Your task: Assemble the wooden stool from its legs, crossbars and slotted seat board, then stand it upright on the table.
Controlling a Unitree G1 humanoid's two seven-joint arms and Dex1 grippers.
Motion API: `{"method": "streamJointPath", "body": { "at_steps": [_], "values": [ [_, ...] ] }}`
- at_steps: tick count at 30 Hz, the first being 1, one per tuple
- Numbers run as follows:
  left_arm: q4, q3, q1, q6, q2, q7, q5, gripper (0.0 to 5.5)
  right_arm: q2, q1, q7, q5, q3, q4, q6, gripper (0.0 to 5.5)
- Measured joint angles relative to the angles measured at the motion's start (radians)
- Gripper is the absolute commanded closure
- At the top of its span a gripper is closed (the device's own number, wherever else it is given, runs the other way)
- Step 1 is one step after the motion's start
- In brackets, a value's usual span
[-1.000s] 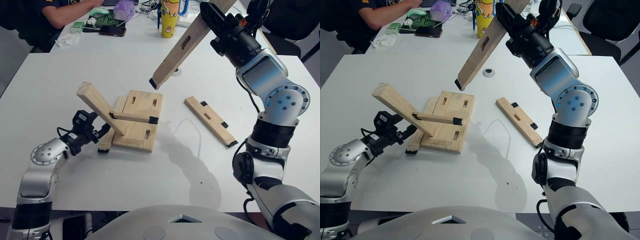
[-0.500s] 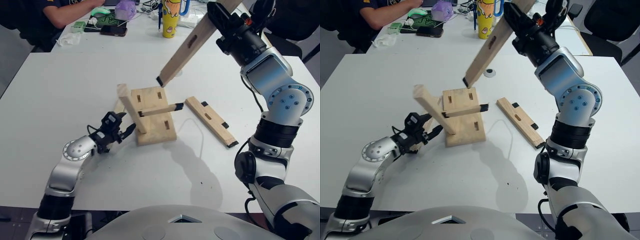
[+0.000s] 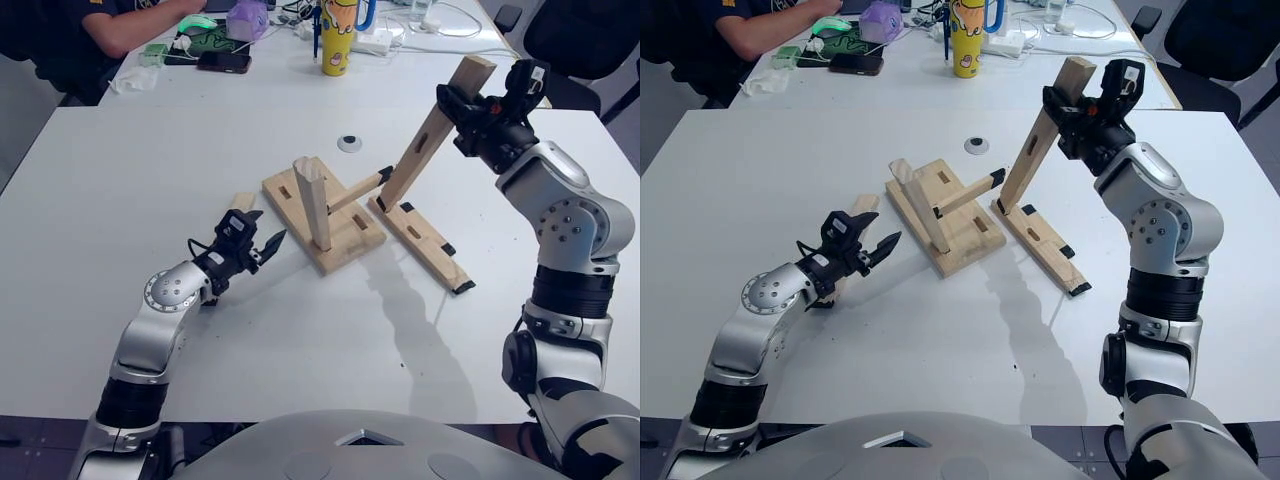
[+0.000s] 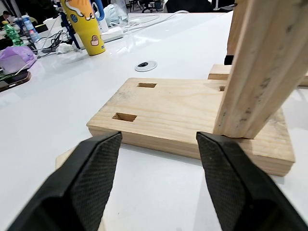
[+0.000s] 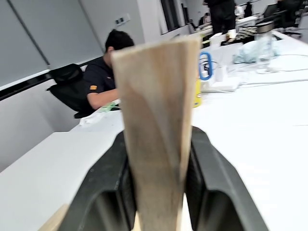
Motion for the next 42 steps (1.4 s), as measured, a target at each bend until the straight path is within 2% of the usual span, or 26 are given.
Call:
{"method": "streamJointPath", "body": {
  "at_steps": [7,17,31,42],
  "values": [
    [0.015,0.001,0.000,-0.015,-0.001,0.002,0.005,2.62,0.066,0.031,0.067,0.000,-0.009,0.015,-0.023,4.45],
    [0.019,0.001,-0.004,-0.017,-0.001,-0.002,0.004,2.62,0.049,0.117,0.250,-0.038,0.013,0.014,-0.123,4.45],
    [0.018,0.002,-0.006,-0.016,-0.001,-0.005,0.003,2.62,0.058,0.139,0.235,-0.007,-0.042,-0.004,-0.075,4.45],
    [0.018,0.010,-0.008,-0.017,-0.003,-0.005,0.003,2.62,0.032,0.165,0.324,0.007,-0.060,0.008,-0.095,4.45]
  ]
}}
